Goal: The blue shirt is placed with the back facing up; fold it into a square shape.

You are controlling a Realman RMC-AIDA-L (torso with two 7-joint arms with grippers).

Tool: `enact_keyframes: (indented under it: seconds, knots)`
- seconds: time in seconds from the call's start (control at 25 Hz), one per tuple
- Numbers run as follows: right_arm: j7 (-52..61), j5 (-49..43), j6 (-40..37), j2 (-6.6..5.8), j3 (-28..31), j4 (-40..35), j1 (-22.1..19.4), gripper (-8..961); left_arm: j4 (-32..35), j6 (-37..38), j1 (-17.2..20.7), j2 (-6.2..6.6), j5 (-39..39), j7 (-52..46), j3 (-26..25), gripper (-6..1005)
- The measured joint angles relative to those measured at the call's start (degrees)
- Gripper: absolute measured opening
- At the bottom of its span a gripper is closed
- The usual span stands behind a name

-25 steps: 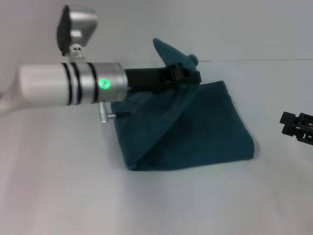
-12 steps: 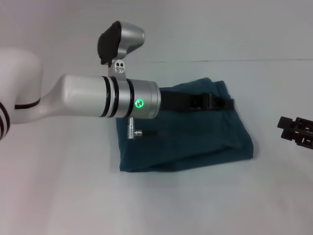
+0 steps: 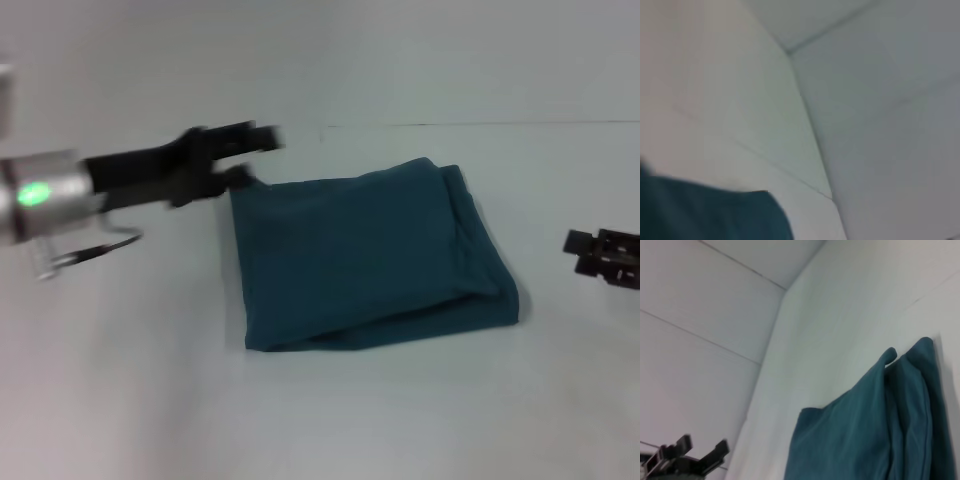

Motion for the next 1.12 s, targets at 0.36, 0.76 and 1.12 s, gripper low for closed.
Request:
enact_keyframes:
  seconds: [0.36,0.76,1.12]
  knots:
    - [17.5,-17.7,11.6,-1.27,-6.1,-0.5,16.3,680,2.9,13.9,6.7,1.86,8.9,-1.8,-14.3,889]
    - [27.0,-22.6,19.1,1.24,-13.9,0.9,25.3,681,4.7,15.4,8.4,1.52,12.1,-0.6,-16.1,908]
    - [26.0,-22.7,29.0,3.34,-14.9,5.5,25.5,680,4.2,13.6,8.4,1.11,12.1,0.5,-16.0,908]
